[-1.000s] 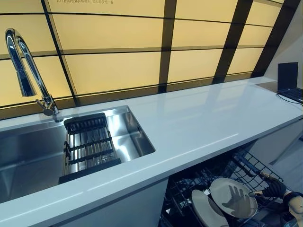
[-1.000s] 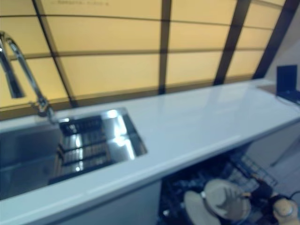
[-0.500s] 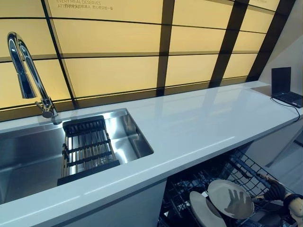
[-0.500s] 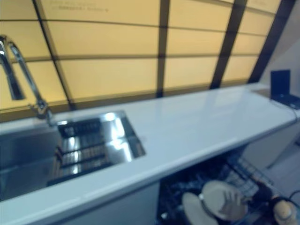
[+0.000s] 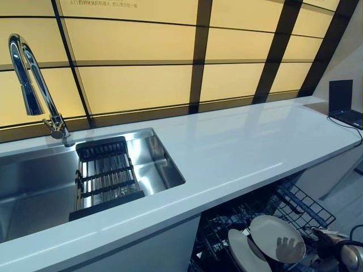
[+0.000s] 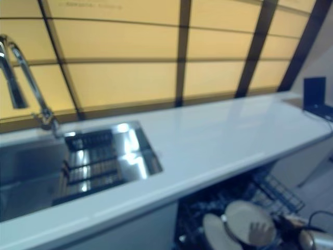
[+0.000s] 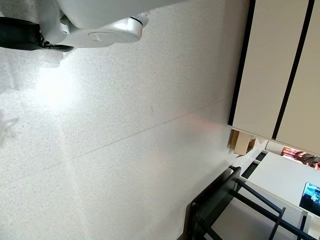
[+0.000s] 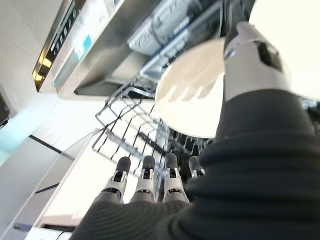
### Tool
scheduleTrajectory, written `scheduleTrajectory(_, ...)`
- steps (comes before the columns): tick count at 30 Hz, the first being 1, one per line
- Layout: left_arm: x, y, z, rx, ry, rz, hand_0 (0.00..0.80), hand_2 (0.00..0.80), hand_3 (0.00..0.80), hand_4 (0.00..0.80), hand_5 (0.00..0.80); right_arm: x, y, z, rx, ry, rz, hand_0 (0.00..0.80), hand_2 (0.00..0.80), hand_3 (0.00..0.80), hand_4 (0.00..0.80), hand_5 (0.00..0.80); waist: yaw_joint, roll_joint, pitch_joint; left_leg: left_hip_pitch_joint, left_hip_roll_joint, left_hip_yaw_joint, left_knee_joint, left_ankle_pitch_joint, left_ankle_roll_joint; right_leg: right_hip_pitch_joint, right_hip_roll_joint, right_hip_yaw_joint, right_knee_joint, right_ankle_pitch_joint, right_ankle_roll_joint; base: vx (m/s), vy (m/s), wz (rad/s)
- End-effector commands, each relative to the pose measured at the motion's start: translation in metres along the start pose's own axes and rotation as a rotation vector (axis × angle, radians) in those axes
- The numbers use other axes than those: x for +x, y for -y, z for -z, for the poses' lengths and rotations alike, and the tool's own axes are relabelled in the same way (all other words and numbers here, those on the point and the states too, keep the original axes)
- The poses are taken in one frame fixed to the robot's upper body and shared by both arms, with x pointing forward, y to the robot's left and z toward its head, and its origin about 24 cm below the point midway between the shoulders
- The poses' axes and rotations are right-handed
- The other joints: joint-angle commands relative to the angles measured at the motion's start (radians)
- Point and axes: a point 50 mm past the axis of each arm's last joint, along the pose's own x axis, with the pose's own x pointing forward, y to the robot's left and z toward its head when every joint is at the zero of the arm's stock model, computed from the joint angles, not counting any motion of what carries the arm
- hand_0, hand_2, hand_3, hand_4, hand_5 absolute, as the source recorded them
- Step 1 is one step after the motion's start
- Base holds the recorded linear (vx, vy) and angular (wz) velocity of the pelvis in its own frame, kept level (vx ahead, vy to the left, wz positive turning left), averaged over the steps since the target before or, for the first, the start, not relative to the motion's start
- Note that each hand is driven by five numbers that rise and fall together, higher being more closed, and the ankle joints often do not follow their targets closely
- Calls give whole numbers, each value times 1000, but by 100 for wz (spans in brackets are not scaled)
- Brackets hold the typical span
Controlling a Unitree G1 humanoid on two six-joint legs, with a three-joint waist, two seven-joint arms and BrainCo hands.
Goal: Take plates into dishwasher
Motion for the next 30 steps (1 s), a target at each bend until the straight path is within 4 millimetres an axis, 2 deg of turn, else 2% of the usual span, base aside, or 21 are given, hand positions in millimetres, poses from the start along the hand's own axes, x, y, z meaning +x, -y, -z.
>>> scheduleTrajectory(1,6,-8,-33,28,89,-14,0,0,0,0,0,9,30,-12,-26,30,98,0,0,0,0,0,42,-25,39,20,-22,-47,3,-82,36,-11,-25,-5,3,28,75,0,0,0)
scheduleTrajectory(9,7,-3,-36,31,100,3,0,0,0,0,0,18,14,-33,97,83,92,0,0,0,0,0,49,-14,52,10,-26,-55,3,-79,37,-16,-28,-12,3,26,71,-10,-1,2)
scheduleTrajectory(14,8,-1,-36,30,102,10,0,0,0,0,0,21,10,-36,116,82,93,0,0,0,0,0,52,-9,53,9,-27,-58,3,-80,38,-15,-29,-15,3,23,69,0,0,0)
scheduleTrajectory(22,8,-2,-36,33,99,6,0,0,0,0,0,21,13,-32,134,57,106,0,0,0,0,0,51,-13,50,7,-28,-60,3,-79,38,-17,-30,-14,3,25,71,0,0,0)
scheduleTrajectory(30,9,5,-37,36,104,21,0,0,0,0,0,30,-13,-47,226,49,65,0,0,0,0,0,63,-8,59,2,-29,-67,3,-76,41,-21,-33,-18,3,25,70,0,0,0)
